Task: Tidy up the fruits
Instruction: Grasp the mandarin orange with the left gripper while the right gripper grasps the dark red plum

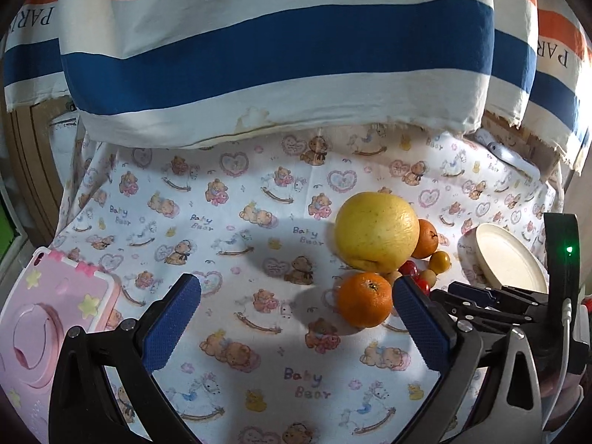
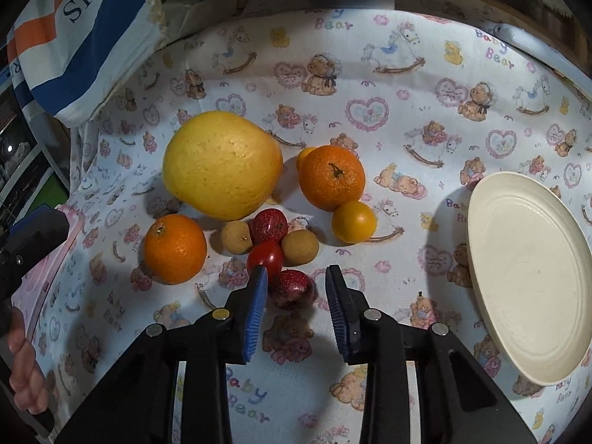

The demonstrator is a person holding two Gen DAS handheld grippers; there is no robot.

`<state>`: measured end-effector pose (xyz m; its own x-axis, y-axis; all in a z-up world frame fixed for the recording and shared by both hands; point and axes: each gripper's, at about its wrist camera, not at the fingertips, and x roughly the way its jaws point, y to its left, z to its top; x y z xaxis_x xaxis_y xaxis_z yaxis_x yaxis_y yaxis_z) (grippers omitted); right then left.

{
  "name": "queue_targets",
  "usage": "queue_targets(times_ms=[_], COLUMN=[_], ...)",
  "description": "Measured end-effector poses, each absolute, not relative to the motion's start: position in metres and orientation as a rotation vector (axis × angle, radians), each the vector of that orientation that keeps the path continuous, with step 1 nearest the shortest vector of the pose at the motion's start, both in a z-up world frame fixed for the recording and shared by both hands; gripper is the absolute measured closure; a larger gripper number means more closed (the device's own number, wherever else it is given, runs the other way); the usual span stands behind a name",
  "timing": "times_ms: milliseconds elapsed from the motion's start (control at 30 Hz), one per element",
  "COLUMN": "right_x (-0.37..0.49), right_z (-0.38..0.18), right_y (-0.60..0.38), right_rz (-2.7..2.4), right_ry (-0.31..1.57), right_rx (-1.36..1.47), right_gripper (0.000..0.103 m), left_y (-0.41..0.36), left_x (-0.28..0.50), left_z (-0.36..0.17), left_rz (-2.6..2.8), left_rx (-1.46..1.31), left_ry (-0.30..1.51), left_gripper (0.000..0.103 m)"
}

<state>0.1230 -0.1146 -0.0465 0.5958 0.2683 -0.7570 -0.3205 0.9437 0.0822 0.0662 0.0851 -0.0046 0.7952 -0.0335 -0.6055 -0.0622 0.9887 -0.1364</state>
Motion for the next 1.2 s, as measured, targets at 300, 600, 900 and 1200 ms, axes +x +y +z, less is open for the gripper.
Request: queue_targets(times_ms=[300,600,900,1200], right_x=[0.127,0.114,0.103,0.105], right_z=[-0.052,-0.032,-0.017,-0.015], right_y=[-0.115,-0.138,-0.145,-0.154], right_rz=[0.334,0.346,0.261,0.222], right_ry=[0.875,0.718,0.600,0.577], right_rx=[-0.051,0.033,0.000,0.008], right_gripper=[0.076,0.076,0.076,0.076], left_y=[0.089,0.075,0.052,0.013], left_x=[0.061,0.064,0.109,0.136], left_z=[0.002,0.003,-0.020,-0.036], left_rz=[0.042,-0.018,-0.151,-0.137], left_rx=[-0.151,-0.093,-0.136,-0.062], left_ry=[0.603,0.576,0.851,1.000], left_gripper=[0.000,0.004,0.019,0.027])
